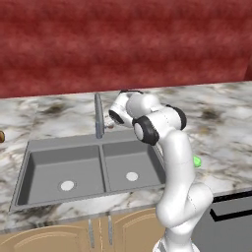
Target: Turn on the sink faucet. Then move the corn from the counter to the sink. Turn off the sink. Move the vegetable from the sink to the pot next to the stove. Finally move the pot to the front left burner.
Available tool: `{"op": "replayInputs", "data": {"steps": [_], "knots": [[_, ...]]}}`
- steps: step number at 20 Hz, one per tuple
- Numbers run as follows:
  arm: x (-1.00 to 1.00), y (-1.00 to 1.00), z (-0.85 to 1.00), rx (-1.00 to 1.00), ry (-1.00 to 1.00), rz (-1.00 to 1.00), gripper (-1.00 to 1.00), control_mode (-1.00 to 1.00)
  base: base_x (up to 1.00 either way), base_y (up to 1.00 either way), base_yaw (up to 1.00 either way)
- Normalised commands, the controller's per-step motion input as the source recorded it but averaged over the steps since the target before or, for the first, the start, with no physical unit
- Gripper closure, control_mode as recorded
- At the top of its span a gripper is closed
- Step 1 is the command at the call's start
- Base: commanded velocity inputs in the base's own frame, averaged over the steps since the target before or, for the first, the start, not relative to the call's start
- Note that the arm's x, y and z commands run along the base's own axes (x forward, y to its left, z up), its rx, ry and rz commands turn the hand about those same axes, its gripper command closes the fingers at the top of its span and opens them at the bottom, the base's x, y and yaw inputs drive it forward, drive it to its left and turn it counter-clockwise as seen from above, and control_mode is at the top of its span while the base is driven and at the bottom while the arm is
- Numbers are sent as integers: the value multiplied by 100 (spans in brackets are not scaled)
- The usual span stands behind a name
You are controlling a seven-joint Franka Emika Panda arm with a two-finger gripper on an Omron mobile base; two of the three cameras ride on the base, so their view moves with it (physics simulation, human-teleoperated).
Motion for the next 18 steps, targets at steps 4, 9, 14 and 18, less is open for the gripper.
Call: {"op": "replayInputs", "data": {"steps": [4,9,14,18], "knots": [[0,-76,-38,5,7,0,100,-100,0,0,0],[0,-83,-41,6,4,0,100,-100,0,0,0],[0,-89,-44,8,7,0,100,-100,0,0,0],[0,-91,-51,9,9,-1,100,-100,0,0,0]]}}
